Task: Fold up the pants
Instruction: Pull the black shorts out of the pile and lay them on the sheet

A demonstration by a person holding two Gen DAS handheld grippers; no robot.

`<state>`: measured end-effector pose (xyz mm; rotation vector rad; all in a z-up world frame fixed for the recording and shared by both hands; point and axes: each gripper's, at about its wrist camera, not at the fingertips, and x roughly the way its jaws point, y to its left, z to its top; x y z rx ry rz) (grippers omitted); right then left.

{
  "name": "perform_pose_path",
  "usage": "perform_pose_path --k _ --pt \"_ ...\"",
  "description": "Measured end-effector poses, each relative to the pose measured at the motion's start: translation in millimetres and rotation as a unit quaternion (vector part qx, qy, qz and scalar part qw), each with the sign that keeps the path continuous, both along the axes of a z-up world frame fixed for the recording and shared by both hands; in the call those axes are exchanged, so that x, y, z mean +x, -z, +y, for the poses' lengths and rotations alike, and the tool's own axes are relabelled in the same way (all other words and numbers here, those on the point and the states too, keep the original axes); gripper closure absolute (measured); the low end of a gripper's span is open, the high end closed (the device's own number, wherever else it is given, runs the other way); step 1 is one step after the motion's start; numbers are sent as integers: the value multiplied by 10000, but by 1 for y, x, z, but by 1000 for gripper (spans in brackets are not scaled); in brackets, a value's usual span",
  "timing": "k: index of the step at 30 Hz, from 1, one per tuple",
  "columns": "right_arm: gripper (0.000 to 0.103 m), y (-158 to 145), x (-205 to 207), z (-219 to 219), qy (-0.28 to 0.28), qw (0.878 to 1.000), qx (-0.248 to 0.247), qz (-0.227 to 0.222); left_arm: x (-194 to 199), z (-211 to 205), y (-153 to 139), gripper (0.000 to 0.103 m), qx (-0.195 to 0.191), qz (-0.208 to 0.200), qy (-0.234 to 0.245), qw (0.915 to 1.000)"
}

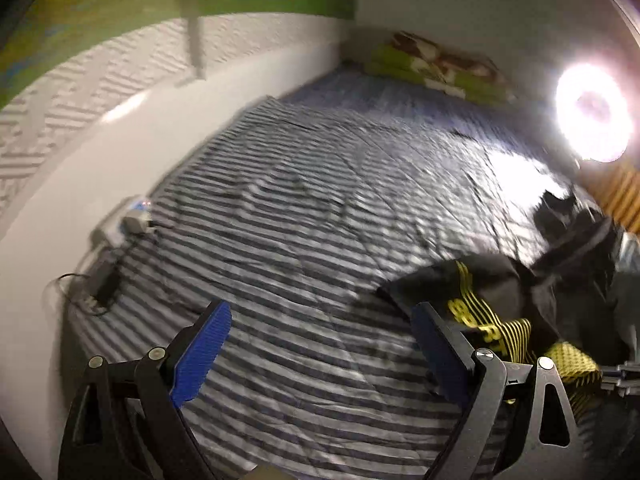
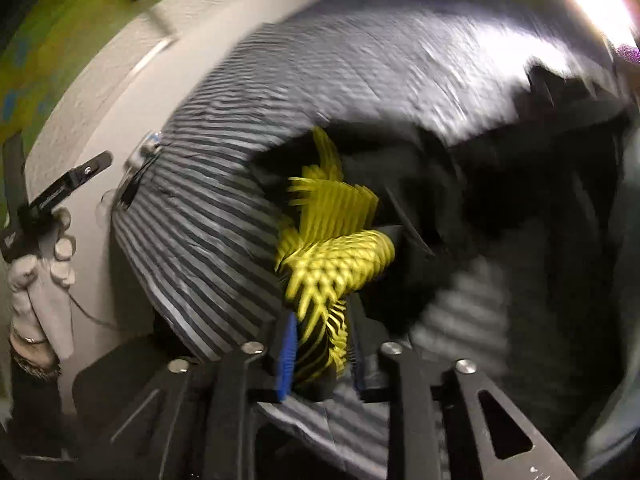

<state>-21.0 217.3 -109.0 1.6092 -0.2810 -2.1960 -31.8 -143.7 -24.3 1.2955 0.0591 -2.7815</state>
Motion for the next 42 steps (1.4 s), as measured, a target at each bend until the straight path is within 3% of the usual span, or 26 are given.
perform_pose_path --k 3,9,11,14,15,17,22,28,36,38,42 --pt "52 8 -4 37 762 9970 -141 2 -6 35 18 9 -40 -114 370 9992" --pt "39 27 -40 55 1193 9928 -7 99 -13 96 51 9 7 -439 822 9957" --pt "39 39 -48 45 1132 9933 -180 -123 -14 107 58 9 38 -535 916 9944" --pt "39 47 -29 11 193 9967 -699 -377 -16 110 63 9 -45 -578 890 9943" --pt "39 46 -15 -4 -222 9962 -740 -407 -16 108 66 9 -40 -602 862 9944" --pt "39 40 0 -10 -386 9969 -623 -301 -19 107 74 9 53 -760 922 9928" --pt "39 17 4 39 270 9945 -1015 -10 -19 120 92 9 -49 -1054 1189 9873" --pt "38 32 -21 66 1135 9920 -544 -96 -34 170 119 9 -386 -1263 1684 9768" --pt "38 71 -21 32 819 9948 -433 -423 -55 218 167 8 -954 -1669 1985 9610" --pt "38 76 -24 30 785 9951 -396 -451 -53 220 179 3 -1127 -1721 2041 9571" --pt "38 79 -31 27 776 9956 -333 -409 -50 209 184 0 -833 -1586 1957 9642"
